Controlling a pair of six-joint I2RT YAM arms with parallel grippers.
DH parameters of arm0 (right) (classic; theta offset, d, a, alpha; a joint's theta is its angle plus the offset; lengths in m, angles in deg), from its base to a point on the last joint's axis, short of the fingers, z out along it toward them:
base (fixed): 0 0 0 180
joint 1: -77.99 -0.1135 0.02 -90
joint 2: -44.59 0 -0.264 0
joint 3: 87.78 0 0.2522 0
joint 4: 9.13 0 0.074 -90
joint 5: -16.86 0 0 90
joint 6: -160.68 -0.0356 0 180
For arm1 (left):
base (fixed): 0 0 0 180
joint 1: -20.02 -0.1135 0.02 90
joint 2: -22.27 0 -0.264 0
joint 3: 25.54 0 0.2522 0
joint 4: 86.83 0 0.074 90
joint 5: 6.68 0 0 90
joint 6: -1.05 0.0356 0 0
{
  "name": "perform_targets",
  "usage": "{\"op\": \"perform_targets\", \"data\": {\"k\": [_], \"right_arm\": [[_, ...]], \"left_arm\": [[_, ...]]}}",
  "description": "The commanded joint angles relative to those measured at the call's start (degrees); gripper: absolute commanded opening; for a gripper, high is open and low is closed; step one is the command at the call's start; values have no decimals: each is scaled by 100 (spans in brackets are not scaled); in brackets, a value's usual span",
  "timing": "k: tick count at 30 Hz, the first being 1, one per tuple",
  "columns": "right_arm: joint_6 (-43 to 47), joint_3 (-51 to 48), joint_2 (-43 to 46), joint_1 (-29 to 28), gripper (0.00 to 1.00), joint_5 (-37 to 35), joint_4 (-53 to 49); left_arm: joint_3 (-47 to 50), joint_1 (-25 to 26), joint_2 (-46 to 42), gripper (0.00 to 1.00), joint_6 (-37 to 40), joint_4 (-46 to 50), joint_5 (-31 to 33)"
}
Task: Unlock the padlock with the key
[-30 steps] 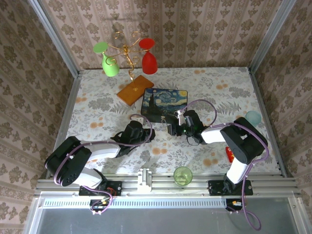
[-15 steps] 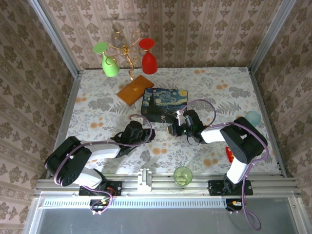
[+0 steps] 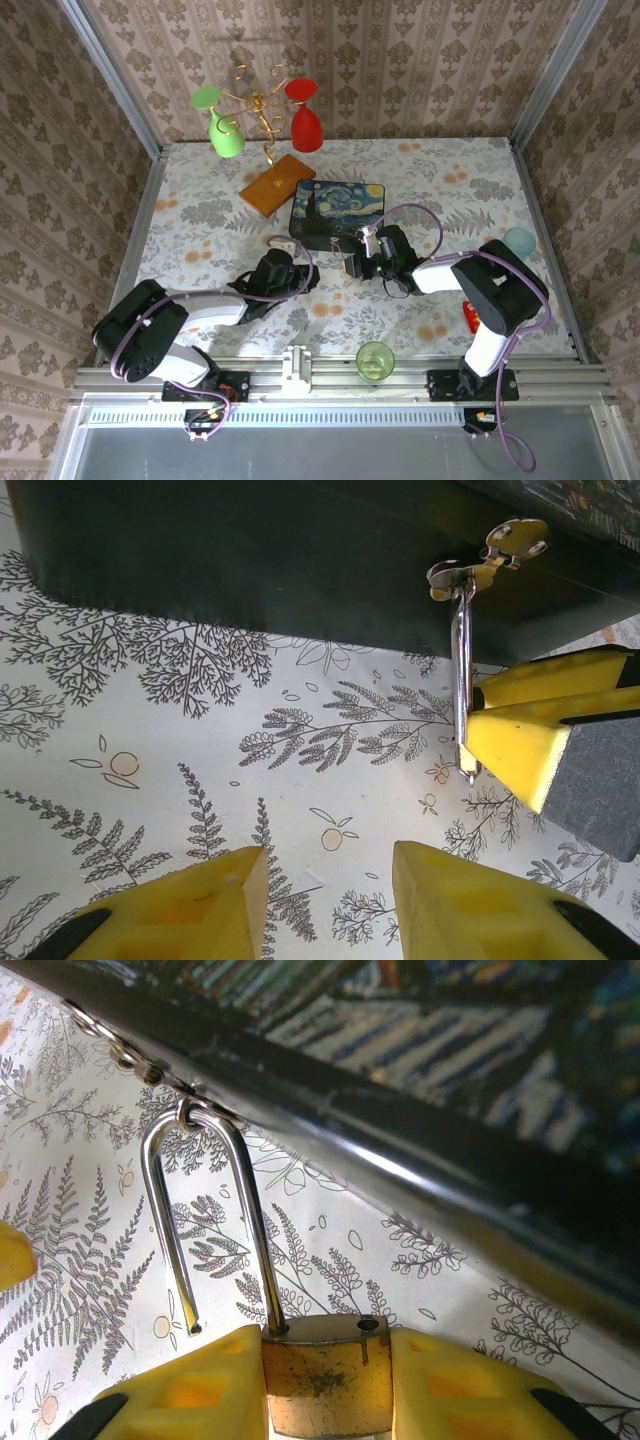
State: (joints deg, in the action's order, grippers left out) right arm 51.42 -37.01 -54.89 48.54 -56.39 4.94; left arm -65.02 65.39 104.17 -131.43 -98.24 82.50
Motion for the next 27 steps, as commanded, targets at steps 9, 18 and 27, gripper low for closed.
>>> {"op": "perform_targets", "data": {"k": [9,18,27], "right_arm": [[49,-93,454,-274,17,-1055,-535],[-479,82,882,-973,11,-2947,-1519],[-564,-184,824,-780,15,-2322,-701]], "left_arm": [[66,51,62,37,-92,-226,7],[-456,78,-586,37,529,896,422],[-1324,-399,-683,39,1379,1699,530]]}}
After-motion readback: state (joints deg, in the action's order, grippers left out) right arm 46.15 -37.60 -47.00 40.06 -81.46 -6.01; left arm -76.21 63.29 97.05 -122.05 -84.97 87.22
